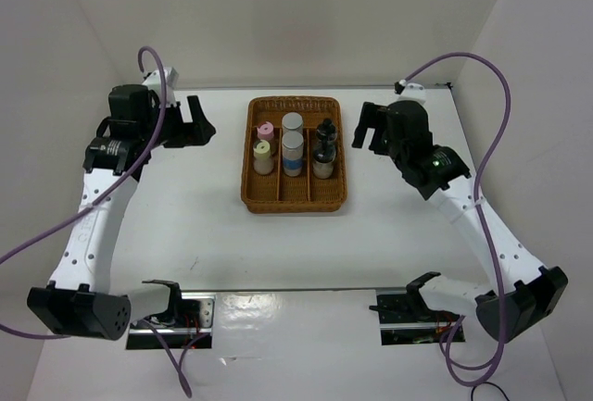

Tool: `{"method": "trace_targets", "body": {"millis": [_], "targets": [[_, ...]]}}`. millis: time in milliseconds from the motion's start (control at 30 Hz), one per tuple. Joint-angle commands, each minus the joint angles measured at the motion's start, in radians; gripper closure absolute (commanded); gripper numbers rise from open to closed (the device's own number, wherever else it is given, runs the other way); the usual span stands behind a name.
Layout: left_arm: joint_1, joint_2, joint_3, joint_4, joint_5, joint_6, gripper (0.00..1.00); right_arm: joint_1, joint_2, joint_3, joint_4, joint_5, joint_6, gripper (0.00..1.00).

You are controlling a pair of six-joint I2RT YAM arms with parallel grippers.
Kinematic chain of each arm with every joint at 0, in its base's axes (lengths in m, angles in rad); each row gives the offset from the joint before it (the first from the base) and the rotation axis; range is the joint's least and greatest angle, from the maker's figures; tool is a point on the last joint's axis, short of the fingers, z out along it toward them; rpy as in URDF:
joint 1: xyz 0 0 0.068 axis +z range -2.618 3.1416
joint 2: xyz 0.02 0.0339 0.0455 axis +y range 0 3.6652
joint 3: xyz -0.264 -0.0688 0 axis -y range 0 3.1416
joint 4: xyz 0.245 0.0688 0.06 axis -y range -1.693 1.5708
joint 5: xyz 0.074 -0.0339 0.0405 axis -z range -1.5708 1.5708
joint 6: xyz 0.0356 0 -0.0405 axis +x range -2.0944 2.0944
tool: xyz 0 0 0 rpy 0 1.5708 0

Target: Organize the condiment bottles

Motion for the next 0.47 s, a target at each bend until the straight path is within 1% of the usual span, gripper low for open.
{"method": "trace_targets", "body": {"millis": [0, 200, 433], "targets": [[0.007, -0.057, -0.043, -0.013, 0.023, -0.007, 0.0, -0.005, -0.082, -0.039, 0.027, -0.024, 0.01, 0.02], [0.007, -0.139, -0.12, -0.013, 0.023, -0.025, 0.0, -0.005, -0.138, -0.074, 0.027, -0.024, 0.01, 0.02], [0.007, -0.178, -0.149, -0.022, 0.004, -0.044, 0.0, -0.014, -0.158, -0.114, 0.027, -0.043, 0.001, 0.02]]}}
